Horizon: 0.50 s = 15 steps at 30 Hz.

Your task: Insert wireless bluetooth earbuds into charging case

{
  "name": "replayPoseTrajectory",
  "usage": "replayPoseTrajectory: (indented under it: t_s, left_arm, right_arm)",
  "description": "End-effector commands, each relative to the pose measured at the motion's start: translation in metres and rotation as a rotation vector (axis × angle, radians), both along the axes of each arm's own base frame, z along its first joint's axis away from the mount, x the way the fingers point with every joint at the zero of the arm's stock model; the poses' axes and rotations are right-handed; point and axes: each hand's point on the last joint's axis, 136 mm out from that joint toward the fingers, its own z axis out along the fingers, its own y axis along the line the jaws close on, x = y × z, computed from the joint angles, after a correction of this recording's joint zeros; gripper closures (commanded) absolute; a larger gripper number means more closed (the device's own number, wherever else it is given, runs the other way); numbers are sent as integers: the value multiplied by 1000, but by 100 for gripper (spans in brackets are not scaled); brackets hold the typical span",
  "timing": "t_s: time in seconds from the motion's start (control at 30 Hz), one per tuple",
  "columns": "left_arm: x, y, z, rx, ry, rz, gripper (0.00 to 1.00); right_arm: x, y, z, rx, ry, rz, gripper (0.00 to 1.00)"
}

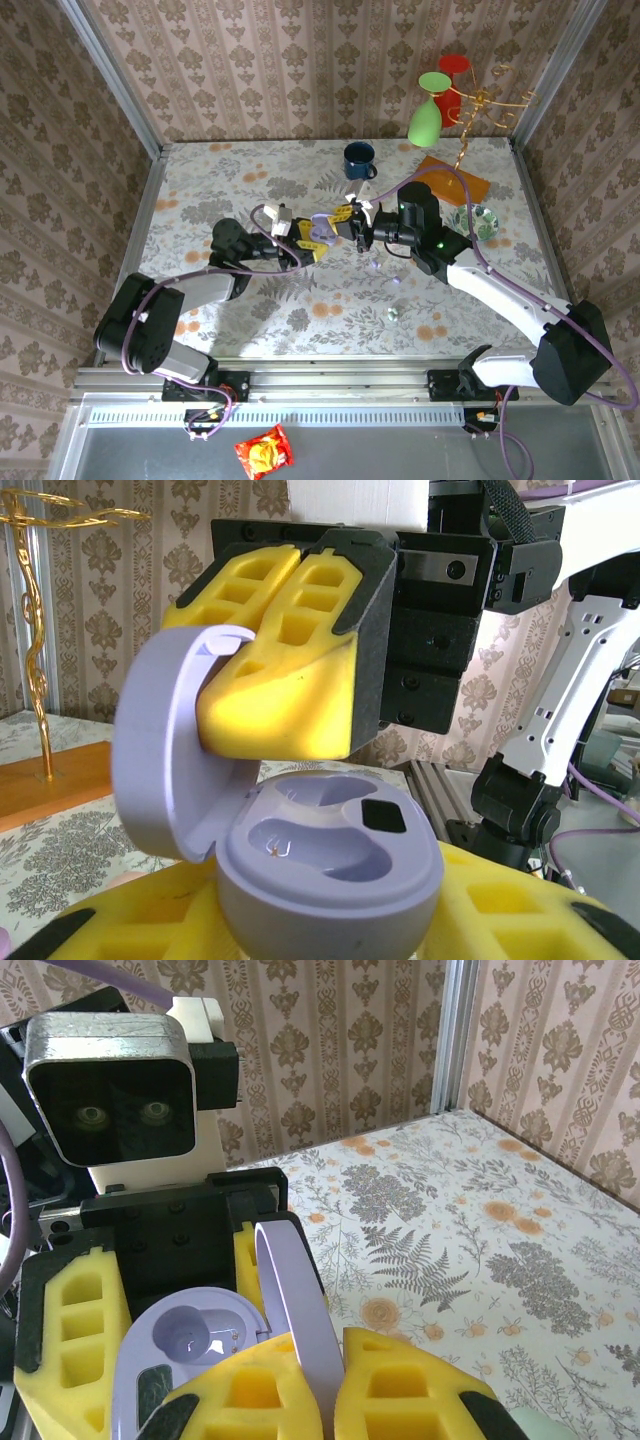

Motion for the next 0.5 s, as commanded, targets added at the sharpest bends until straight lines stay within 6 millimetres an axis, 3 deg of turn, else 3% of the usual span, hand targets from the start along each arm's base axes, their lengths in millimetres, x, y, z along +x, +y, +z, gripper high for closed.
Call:
replayPoseTrajectory:
  t_s: [0.0,0.1,0.27,0.47]
  left_arm:
    - [2,-1,12,-26,-58,7,55]
    - [1,-1,14,-28,-57,5,49]
    - [1,0,13,-27,-56,6,49]
    - [0,0,11,-23,-52,1,61]
  right_arm:
    - [-4,2,1,-8,-6,15,100]
    - [-2,2,-1,-10,-3,13,100]
    - [-1,4,-2,-12,3,12,100]
    - [-1,4,0,-8,0,11,100]
